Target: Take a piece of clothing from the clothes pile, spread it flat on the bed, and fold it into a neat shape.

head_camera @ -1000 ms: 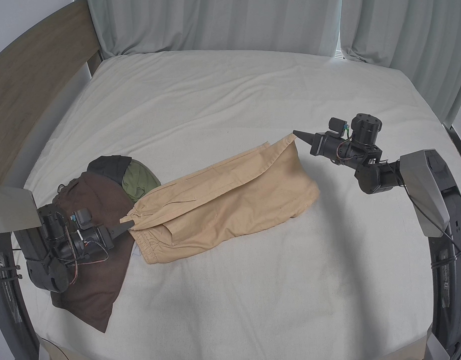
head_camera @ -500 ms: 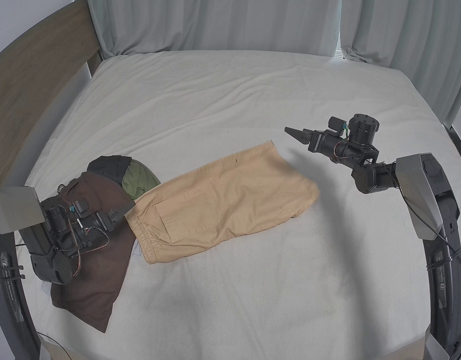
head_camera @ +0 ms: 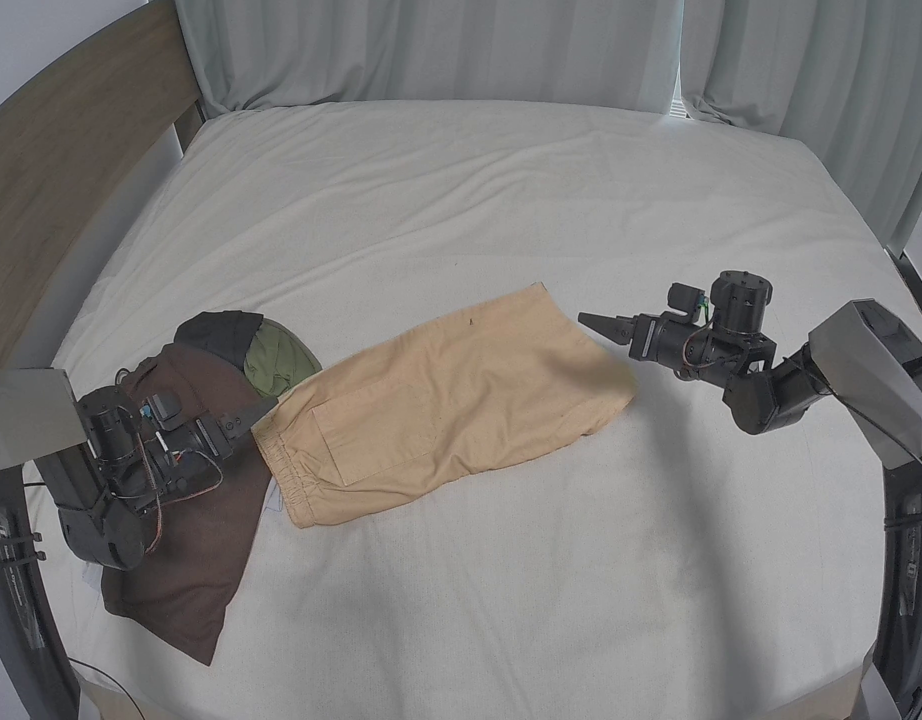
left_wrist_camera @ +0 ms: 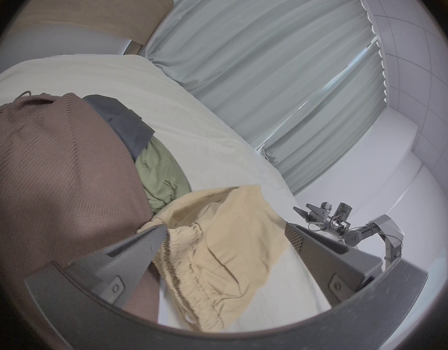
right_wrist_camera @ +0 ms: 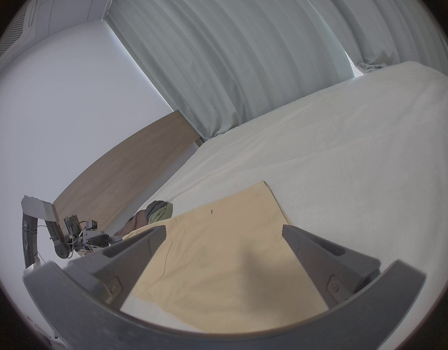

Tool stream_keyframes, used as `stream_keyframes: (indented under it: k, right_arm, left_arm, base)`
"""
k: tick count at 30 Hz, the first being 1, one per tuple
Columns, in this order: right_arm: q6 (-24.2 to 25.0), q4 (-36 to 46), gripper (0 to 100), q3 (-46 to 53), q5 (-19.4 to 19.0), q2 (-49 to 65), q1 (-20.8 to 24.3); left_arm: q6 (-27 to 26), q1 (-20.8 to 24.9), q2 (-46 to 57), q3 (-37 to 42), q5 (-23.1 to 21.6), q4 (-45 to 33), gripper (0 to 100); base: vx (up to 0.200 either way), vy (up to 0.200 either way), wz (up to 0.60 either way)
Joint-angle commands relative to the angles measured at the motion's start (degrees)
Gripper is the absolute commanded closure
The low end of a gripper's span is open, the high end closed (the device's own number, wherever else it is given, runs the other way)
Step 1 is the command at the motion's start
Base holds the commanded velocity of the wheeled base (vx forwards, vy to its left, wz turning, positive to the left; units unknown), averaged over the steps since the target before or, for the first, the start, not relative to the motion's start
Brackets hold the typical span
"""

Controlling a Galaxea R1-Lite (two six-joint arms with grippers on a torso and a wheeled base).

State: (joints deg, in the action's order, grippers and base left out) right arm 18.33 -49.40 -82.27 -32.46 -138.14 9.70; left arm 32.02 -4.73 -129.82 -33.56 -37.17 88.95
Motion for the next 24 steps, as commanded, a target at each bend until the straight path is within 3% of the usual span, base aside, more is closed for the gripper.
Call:
stream_keyframes:
  k: [1, 8, 24]
  right_arm:
    - [0.9, -10.4, 0, 14.8, 0.1, 6.5, 0.6]
    - [5.6, -21.9, 0, 23.1, 0.3, 5.4, 0.9]
    - [6.2, -35.1, 0, 30.9, 0.4, -3.0, 1.6]
  left_arm:
    - [-1.2, 1.1, 5.7, 3.2, -3.4, 0.1, 0]
    - [-8.1, 1.6, 5.4, 3.4, -3.3, 0.0, 0]
    - [-14.4, 1.7, 5.7, 4.1, -2.1, 0.0, 0]
  base:
    - [0.000, 0.000, 0.00]
    - [0.000, 0.000, 0.00]
    - [0.000, 0.000, 0.00]
